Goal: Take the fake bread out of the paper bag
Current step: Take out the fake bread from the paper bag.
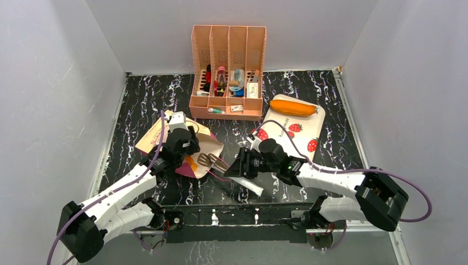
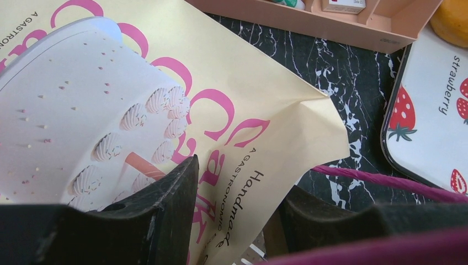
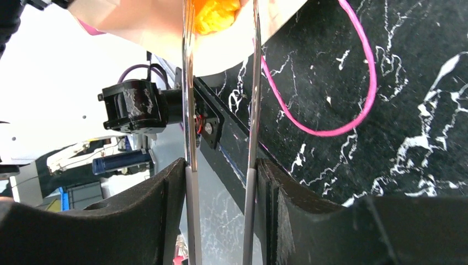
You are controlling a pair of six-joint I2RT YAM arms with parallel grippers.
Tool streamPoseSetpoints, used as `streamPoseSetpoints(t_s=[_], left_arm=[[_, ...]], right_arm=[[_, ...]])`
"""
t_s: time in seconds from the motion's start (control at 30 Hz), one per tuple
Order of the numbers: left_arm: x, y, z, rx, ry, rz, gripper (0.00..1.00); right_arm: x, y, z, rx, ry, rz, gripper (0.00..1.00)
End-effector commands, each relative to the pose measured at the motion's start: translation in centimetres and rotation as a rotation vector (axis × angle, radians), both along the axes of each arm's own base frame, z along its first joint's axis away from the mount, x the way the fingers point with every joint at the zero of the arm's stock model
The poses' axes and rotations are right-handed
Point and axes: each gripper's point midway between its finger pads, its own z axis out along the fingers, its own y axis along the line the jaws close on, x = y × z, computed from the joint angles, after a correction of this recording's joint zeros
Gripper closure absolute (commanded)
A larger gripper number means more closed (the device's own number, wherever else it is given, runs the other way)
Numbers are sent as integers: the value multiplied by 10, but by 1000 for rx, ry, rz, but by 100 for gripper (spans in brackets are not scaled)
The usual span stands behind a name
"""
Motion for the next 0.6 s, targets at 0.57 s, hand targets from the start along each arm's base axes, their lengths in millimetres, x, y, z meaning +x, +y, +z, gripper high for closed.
streamPoseSetpoints(t_s=[0.57], left_arm=[[-3,-6,12,-79,-56,-34,60]], right_arm=[[-4,44,28,140,118,102,54]])
